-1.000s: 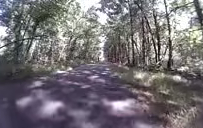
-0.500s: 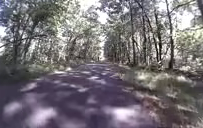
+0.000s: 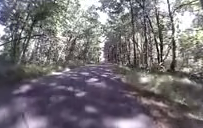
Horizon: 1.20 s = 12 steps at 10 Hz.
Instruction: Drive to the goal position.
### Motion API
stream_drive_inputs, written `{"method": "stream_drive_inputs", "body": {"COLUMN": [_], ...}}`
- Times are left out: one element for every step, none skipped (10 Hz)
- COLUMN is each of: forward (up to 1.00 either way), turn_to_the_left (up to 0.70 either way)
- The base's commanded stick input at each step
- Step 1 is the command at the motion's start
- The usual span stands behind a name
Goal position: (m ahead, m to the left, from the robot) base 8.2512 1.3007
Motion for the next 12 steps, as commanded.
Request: {"method": "stream_drive_inputs", "body": {"forward": [0.45,0.45,0.45,0.45,0.45,0.45,0.45,0.45,0.45,0.45,0.45,0.45], "turn_to_the_left": [0.0,0.0,0.0,0.0,0.0,0.0,0.0,0.0,0.0,0.0,0.0,0.0]}}
